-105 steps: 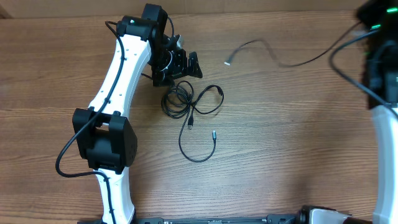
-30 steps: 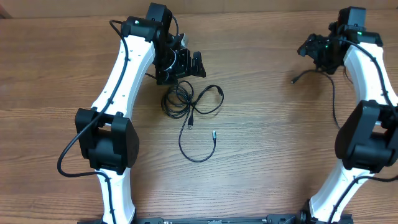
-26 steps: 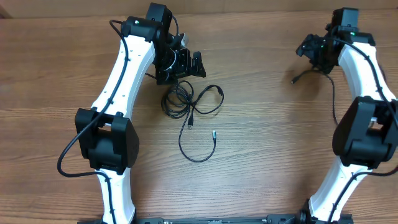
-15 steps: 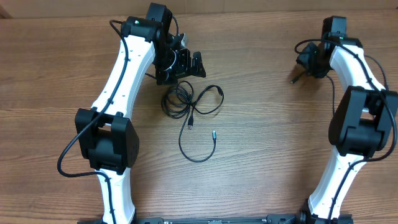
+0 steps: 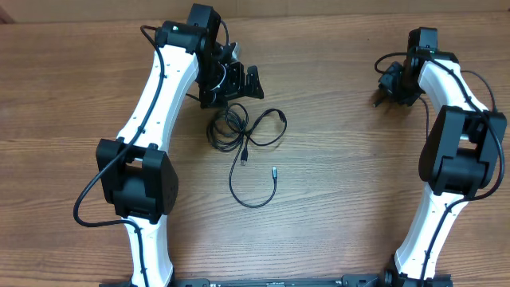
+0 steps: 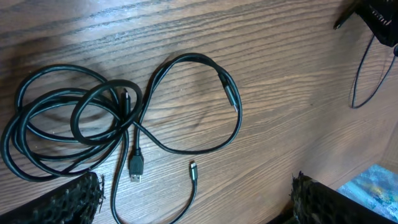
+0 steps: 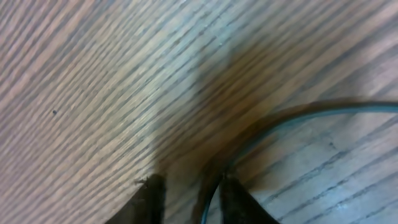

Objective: Untangle cables

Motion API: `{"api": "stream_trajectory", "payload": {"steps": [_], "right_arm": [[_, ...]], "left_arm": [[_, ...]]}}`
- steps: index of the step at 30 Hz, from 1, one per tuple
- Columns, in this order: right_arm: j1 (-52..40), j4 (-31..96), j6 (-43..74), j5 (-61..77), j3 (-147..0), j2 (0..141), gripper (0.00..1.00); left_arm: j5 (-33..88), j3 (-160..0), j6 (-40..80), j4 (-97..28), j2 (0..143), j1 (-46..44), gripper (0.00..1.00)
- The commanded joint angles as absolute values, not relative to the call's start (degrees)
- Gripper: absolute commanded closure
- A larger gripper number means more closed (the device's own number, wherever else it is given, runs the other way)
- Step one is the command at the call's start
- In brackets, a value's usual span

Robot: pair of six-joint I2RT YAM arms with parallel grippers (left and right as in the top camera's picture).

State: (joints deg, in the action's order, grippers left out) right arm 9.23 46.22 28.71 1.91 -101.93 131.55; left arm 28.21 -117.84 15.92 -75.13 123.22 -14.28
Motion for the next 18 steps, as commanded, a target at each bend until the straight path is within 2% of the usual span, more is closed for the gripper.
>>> {"api": "stream_trajectory", "payload": {"steps": [1, 5, 10, 18], "right_arm": [[9.0, 46.2, 29.0, 1.1, -101.9, 132.6, 0.80], [9.0, 46.6, 28.9, 1.1, -101.9, 132.6, 0.96], [9.4, 47.0, 27.4, 1.1, -103.2, 132.1, 0.96], [11.7, 51.4, 14.2, -2.7, -115.3, 125.2, 0.96]], "left_arm": [[27.9, -118.6, 14.6, -74.9, 122.5, -14.6, 0.00], [27.8, -118.6, 14.6, -74.9, 122.5, -14.6, 0.01], [27.8, -118.6, 14.6, -74.9, 122.5, -14.6, 0.01], [27.8, -118.6, 14.6, -74.9, 122.5, -14.6, 0.01]]}}
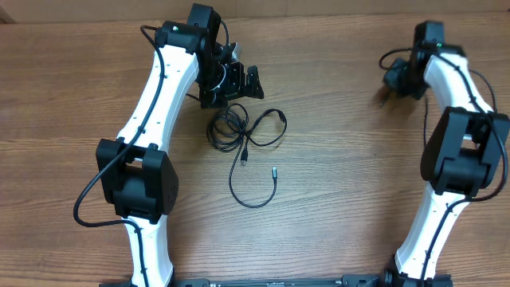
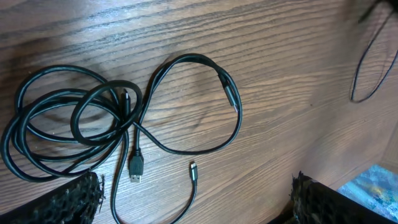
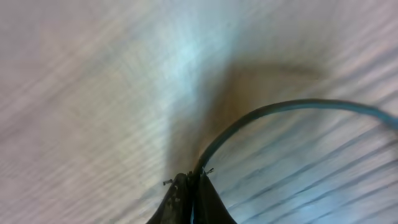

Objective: Untangle cables

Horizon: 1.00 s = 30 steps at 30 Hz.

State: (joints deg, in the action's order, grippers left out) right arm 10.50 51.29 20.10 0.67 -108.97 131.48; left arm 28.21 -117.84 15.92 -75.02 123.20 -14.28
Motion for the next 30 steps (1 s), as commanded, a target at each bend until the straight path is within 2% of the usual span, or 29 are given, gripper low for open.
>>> {"api": "stream_trajectory", "payload": {"steps": [1, 7, 13, 14, 15, 18, 21, 23, 30], "right_arm": [[11.9, 51.4, 12.9, -3.2, -117.0, 124.1, 0.96], [12.1, 49.0, 7.7, -3.3, -125.1, 118.9, 0.96], [11.4, 42.3, 6.9, -2.5, -125.6, 117.9, 0.95], [11.4, 42.1, 6.9, -2.5, -125.6, 118.3, 0.92], [11.4, 42.4, 7.0, -2.5, -125.4, 119.7, 0.76], [11.4, 43.9, 7.0, -2.5, -123.7, 121.5, 0.40], [11.4, 47.3, 7.0, -2.5, -123.4, 123.4, 0.32], [11.6, 49.3, 7.0, -2.6, -123.3, 124.2, 0.20], [14.3, 52.4, 7.4, -6.2, -123.2, 124.4, 0.19]], "left_arm": [[27.8, -118.6, 14.6, -74.9, 122.5, -14.6, 0.00], [27.8, -118.6, 14.6, -74.9, 122.5, -14.6, 0.01], [27.8, -118.6, 14.6, -74.9, 122.5, -14.6, 0.00], [27.8, -118.6, 14.6, -74.9, 122.5, -14.6, 0.01], [27.8, -118.6, 14.6, -74.9, 122.5, -14.6, 0.00], [27.8, -118.6, 14.6, -74.9, 122.5, -14.6, 0.00], [27.3, -118.6, 14.6, -74.9, 122.5, -14.6, 0.00], [26.3, -118.6, 14.6, -74.9, 122.5, -14.6, 0.00], [21.1, -118.6, 14.6, -74.9, 122.5, -14.6, 0.01]]}}
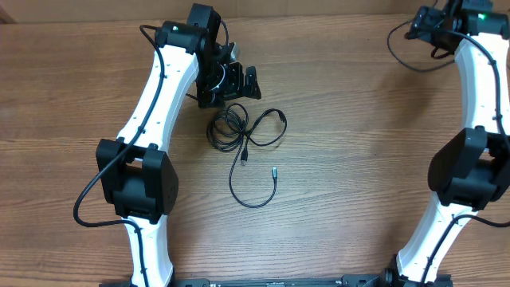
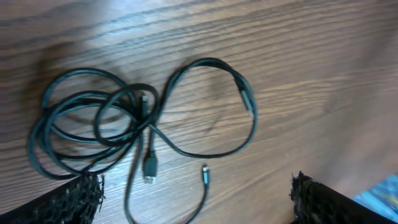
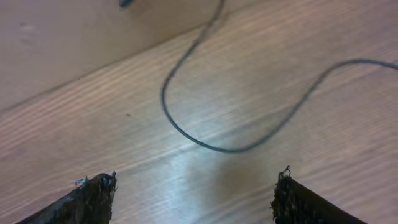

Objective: Untangle cables

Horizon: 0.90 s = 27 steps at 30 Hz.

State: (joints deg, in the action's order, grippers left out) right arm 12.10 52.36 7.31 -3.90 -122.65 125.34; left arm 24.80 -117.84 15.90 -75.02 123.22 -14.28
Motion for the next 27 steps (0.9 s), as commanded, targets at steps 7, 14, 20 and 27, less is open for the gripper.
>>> {"api": "stream_trajectory", "payload": {"steps": [7, 14, 20, 27], "right_arm": [[18.6, 55.4, 12.7, -4.9, -123.2, 124.4, 0.18], [19.1, 55.2, 12.6, -2.0, -123.2, 124.4, 0.15], [19.0, 53.4, 11.8, 2.4, -123.0, 124.4, 0.10], [18.8, 51.6, 5.8, 5.7, -123.0, 124.7, 0.03]], "left_arm": [[18.7, -118.6, 14.6, -74.9, 122.5, -14.6, 0.00], [18.7, -118.6, 14.6, -74.9, 122.5, -14.6, 0.00], [18.7, -118.6, 14.6, -74.9, 122.5, -14.6, 0.00], [18.7, -118.6, 14.6, -74.9, 122.5, -14.6, 0.00]]}}
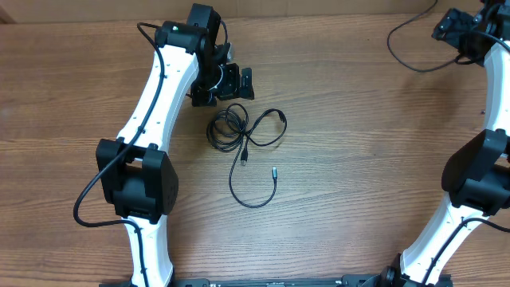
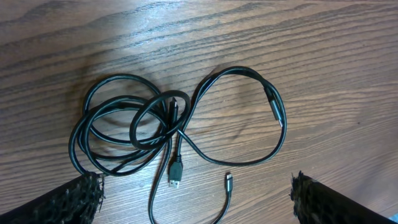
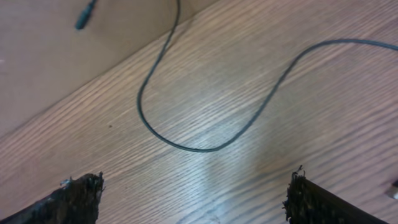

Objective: Untangle cables

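A tangled black cable bundle point(image 1: 237, 131) lies mid-table, coiled at the left point(image 2: 121, 134) with a loop to the right point(image 2: 249, 115). Its USB plug point(image 2: 176, 174) and a small plug point(image 2: 229, 180) lie free below it. My left gripper point(image 1: 233, 83) hovers open just behind the bundle, with the fingers point(image 2: 68, 202) apart and holding nothing. A separate thin black cable point(image 1: 398, 57) lies at the back right corner, seen curved point(image 3: 205, 148) in the right wrist view. My right gripper point(image 1: 448, 28) is open above it, empty.
The wooden table point(image 1: 358, 175) ends at the back edge, where a tan wall point(image 3: 50, 68) rises. The thin cable's plug end point(image 3: 85, 23) rests against that wall. Both arms' white links flank the table at left and right.
My right gripper has shifted a little farther right at the back corner, still open. My left gripper has shifted slightly, so the bundle sits more to the right in its view.
My right gripper was low on the right side of the table with the thin cable between its nearly closed fingers, then shut on it. Later it was open at the back right corner with the cable lying there. My left gripper stayed open over the bundle throughout.
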Motion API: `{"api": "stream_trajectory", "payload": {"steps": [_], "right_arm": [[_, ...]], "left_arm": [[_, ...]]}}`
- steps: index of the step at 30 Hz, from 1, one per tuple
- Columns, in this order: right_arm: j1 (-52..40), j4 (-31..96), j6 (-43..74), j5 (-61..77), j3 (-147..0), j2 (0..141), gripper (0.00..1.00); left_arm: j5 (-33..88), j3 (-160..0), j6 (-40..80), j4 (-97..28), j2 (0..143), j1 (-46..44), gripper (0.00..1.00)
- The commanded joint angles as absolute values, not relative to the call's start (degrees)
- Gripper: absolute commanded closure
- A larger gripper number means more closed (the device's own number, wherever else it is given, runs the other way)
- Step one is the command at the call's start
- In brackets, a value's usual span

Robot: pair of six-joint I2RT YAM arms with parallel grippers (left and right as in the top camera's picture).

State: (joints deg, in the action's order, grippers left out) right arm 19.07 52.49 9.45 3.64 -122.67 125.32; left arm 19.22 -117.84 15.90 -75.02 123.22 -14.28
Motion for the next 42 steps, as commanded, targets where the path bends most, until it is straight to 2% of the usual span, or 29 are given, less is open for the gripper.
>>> {"api": "stream_trajectory", "payload": {"steps": [1, 26, 29, 36, 42], "right_arm": [[18.8, 51.4, 5.3, 5.7, -123.0, 124.9, 0.01], [17.0, 42.5, 1.2, 5.9, -122.9, 136.9, 0.00], [15.9, 41.1, -3.0, 8.2, -122.9, 138.5, 0.05], [12.8, 37.3, -14.9, 9.1, -122.9, 142.0, 0.05], [12.0, 33.4, -15.5, 9.1, -122.9, 145.1, 0.02]], "left_arm": [[18.7, -118.6, 14.6, -74.9, 122.5, -14.6, 0.00], [18.7, -118.6, 14.6, -74.9, 122.5, -14.7, 0.00], [18.7, -118.6, 14.6, -74.9, 122.5, -14.7, 0.00], [18.7, -118.6, 14.6, -74.9, 122.5, -14.7, 0.00], [18.7, -118.6, 14.6, -74.9, 122.5, -14.7, 0.00]]}}
